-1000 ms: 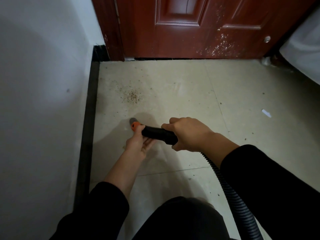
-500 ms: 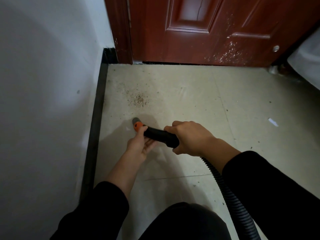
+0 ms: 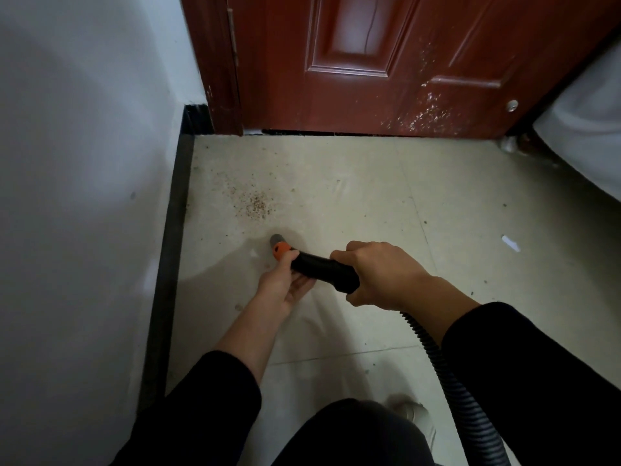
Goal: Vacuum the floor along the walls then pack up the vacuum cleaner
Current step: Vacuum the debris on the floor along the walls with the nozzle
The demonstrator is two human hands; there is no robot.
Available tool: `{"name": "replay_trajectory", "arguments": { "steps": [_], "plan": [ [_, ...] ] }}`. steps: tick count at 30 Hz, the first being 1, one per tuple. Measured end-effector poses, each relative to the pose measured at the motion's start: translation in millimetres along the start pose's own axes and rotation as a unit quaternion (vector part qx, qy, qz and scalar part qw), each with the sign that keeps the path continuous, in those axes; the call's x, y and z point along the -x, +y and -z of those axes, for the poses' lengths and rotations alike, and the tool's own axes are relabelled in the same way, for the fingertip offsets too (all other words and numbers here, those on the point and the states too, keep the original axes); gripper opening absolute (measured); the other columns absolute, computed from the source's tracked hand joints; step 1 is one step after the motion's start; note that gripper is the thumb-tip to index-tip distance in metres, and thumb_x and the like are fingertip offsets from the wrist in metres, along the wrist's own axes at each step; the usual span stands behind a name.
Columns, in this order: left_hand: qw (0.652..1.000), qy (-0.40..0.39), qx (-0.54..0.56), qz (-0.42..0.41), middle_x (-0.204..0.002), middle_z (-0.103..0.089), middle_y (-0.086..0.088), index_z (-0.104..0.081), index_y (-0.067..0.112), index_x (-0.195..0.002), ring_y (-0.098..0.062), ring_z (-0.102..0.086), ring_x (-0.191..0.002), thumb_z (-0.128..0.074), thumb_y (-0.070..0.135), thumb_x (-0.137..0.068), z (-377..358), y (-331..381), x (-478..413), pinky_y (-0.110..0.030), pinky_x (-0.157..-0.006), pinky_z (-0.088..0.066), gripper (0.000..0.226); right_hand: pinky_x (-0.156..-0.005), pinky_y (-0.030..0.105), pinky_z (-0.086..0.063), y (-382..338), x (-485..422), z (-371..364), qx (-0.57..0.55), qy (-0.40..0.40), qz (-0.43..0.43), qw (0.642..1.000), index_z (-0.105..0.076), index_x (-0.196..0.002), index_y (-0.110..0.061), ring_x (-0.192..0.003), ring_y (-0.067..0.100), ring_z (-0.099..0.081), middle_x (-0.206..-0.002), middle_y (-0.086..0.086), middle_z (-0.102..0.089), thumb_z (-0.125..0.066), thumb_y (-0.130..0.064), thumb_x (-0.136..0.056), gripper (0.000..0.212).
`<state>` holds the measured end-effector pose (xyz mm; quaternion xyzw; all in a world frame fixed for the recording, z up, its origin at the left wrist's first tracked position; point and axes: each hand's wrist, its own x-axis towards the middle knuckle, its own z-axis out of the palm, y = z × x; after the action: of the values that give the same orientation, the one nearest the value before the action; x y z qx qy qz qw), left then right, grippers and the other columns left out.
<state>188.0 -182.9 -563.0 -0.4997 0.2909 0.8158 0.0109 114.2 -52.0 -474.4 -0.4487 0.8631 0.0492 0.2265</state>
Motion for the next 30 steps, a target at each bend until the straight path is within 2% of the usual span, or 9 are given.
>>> {"name": "replay_trajectory", "arguments": {
  "steps": [3, 9, 13, 17, 21, 24, 27, 30],
  "plan": [
    [1.000, -0.008, -0.006, 0.016, -0.086, -0.068, -0.012, -0.059, 0.002, -0.096, -0.018, -0.067, -0.074, -0.064, 0.024, -0.093, -15, -8, -3, -0.024, -0.048, -0.056, 0.023, -0.064, 0.033, -0.046, 12, 10, 0, -0.012, -0.005, -0.024, 1.000, -0.056, -0.113, -0.023, -0.081, 0.023, -0.056, -0.096, -0.001, -0.054, -0.068, -0.028, -0.080, 0.035],
    [0.999, -0.020, -0.031, 0.018, -0.090, -0.070, -0.013, -0.060, 0.001, -0.098, -0.018, -0.069, -0.076, -0.065, 0.026, -0.092, -32, -13, -10, -0.024, -0.053, -0.057, 0.026, -0.066, 0.034, -0.047, 27, 17, -3, -0.027, 0.005, -0.048, 0.998, -0.057, -0.111, -0.024, -0.082, 0.023, -0.056, -0.094, -0.002, -0.054, -0.068, -0.028, -0.079, 0.034],
    [0.998, -0.024, -0.050, 0.005, -0.087, -0.069, -0.010, -0.060, 0.005, -0.091, -0.015, -0.068, -0.076, -0.063, 0.027, -0.094, -40, -9, -19, -0.023, -0.056, -0.057, 0.023, -0.064, 0.033, -0.046, 35, 11, -5, -0.034, 0.019, -0.059, 0.998, -0.056, -0.109, -0.024, -0.080, 0.022, -0.055, -0.094, -0.002, -0.054, -0.069, -0.027, -0.078, 0.034],
    [0.998, -0.024, -0.056, -0.012, -0.088, -0.070, -0.010, -0.061, 0.004, -0.095, -0.016, -0.068, -0.079, -0.064, 0.028, -0.093, -51, -1, -34, -0.022, -0.055, -0.058, 0.024, -0.059, 0.030, -0.039, 45, -3, -5, -0.040, 0.034, -0.066, 0.996, -0.056, -0.108, -0.025, -0.079, 0.022, -0.054, -0.092, -0.002, -0.053, -0.070, -0.029, -0.076, 0.035],
    [0.998, -0.024, -0.062, -0.022, -0.095, -0.071, -0.014, -0.061, 0.001, -0.103, -0.020, -0.070, -0.087, -0.067, 0.027, -0.091, -58, 15, -50, -0.026, -0.063, -0.060, 0.030, -0.053, 0.026, -0.031, 49, -21, -3, -0.052, 0.059, -0.079, 0.994, -0.056, -0.107, -0.025, -0.077, 0.021, -0.052, -0.089, -0.003, -0.051, -0.071, -0.032, -0.076, 0.035],
    [0.997, -0.021, -0.064, -0.028, -0.093, -0.070, -0.013, -0.060, 0.001, -0.103, -0.019, -0.069, -0.083, -0.068, 0.028, -0.090, -59, 26, -57, -0.025, -0.058, -0.060, 0.030, -0.049, 0.024, -0.026, 49, -34, -2, -0.046, 0.072, -0.075, 0.994, -0.056, -0.106, -0.024, -0.073, 0.020, -0.050, -0.085, -0.004, -0.048, -0.071, -0.031, -0.076, 0.035],
    [0.998, -0.015, -0.062, -0.031, -0.091, -0.070, -0.013, -0.060, 0.002, -0.102, -0.018, -0.069, -0.080, -0.067, 0.029, -0.091, -57, 29, -60, -0.024, -0.055, -0.058, 0.030, -0.049, 0.024, -0.026, 47, -40, 0, -0.041, 0.075, -0.065, 0.994, -0.056, -0.106, -0.024, -0.072, 0.020, -0.050, -0.085, -0.003, -0.048, -0.071, -0.030, -0.077, 0.034],
    [0.997, -0.023, -0.061, -0.028, -0.095, -0.070, -0.015, -0.060, 0.001, -0.103, -0.020, -0.070, -0.084, -0.067, 0.028, -0.091, -54, 30, -60, -0.026, -0.058, -0.060, 0.030, -0.050, 0.024, -0.028, 45, -39, -1, -0.050, 0.073, -0.062, 0.994, -0.056, -0.107, -0.024, -0.073, 0.021, -0.052, -0.088, -0.002, -0.051, -0.072, -0.028, -0.077, 0.034]
  ]
}}
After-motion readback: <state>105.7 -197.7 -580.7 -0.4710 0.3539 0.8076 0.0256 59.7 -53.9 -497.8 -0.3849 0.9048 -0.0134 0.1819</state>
